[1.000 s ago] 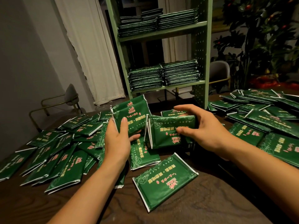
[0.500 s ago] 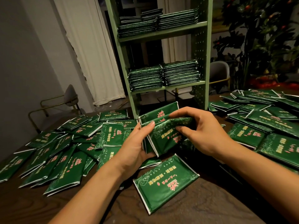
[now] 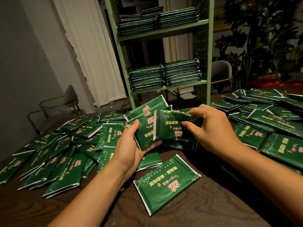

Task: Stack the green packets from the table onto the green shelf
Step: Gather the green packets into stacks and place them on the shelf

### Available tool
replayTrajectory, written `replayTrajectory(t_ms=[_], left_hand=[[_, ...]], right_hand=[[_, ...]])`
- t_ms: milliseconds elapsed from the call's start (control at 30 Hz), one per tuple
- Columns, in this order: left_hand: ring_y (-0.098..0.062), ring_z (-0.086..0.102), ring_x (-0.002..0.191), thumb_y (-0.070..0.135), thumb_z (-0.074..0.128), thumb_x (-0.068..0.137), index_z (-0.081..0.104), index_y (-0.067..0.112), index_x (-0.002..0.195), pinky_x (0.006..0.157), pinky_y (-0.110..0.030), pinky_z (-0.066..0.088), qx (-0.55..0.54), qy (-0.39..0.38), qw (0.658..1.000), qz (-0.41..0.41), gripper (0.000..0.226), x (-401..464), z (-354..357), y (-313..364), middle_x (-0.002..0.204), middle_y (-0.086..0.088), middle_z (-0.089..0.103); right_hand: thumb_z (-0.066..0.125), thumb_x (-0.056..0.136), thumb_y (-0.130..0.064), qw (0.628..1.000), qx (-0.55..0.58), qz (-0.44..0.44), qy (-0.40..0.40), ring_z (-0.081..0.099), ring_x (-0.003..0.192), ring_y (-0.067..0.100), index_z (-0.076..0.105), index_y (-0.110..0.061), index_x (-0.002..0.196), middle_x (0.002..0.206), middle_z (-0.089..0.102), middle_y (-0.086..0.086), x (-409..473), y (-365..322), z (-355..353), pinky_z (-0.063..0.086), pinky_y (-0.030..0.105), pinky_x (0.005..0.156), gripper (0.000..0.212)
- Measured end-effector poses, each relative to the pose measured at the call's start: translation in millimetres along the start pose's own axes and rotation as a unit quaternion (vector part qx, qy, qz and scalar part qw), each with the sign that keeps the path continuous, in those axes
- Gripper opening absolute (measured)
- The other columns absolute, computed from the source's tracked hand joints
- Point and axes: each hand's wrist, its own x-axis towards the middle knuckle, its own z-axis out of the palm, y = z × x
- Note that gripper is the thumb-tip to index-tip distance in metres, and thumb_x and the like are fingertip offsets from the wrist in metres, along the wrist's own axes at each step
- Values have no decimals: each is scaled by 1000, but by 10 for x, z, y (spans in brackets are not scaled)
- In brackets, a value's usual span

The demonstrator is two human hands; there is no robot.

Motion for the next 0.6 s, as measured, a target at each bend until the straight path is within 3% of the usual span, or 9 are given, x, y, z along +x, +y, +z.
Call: replayTrajectory(t_ms=[100,200,267,333,400,433,533,600], left_hand=[[-33,72,106,28,44,107,54,5,131,77,-47,63,-12,42,999,30,35,-1,7,34,117,-17,73],[-29,70,110,28,45,107,53,6,133,83,-48,62,-13,58,997,53,35,-12,30,41,121,-14,72],[-26,71,111,27,44,107,53,8,131,90,-48,59,-3,50,997,66,32,-39,65,38,120,-12,73],[-24,72,107,27,46,106,54,9,127,92,-47,57,10,30,997,74,29,-77,108,27,117,-12,74],[-24,73,104,29,46,105,54,11,124,87,-44,59,39,4,996,76,28,-123,151,11,115,-11,75],[-24,73,104,30,46,105,54,12,126,87,-43,59,48,-9,996,77,29,-137,170,-1,115,-10,75],[-23,74,103,29,48,101,54,11,130,88,-40,56,56,-34,994,87,34,-164,205,-40,113,-7,76],[-19,74,99,33,51,96,55,11,128,84,-36,56,64,-46,993,93,39,-169,204,-54,109,-5,77]], right_hand=[[68,95,-24,973,180,134,-47,68,82,10,69,-20,102,91,71,-7,42,0,-31,50,21,63,9],[58,99,-9,856,426,267,-120,74,92,19,62,-13,116,107,74,5,63,-65,-33,58,27,65,18],[56,98,-3,795,492,301,-187,74,98,25,63,-9,118,110,75,9,48,-100,7,61,35,77,22],[62,95,-8,794,473,283,-256,70,90,25,73,-13,94,99,76,6,8,-130,61,55,31,78,12],[72,89,-15,814,444,266,-263,58,72,17,67,-17,66,83,70,4,-10,-172,96,42,22,64,24],[74,87,-15,816,441,272,-256,57,71,14,62,-15,68,83,69,8,-7,-171,116,42,21,62,22],[72,88,-9,781,483,313,-243,61,86,24,63,-8,95,111,71,24,2,-196,151,50,22,62,12],[69,89,-4,753,508,342,-242,66,72,21,61,-5,97,99,72,23,5,-203,159,55,21,54,11]])
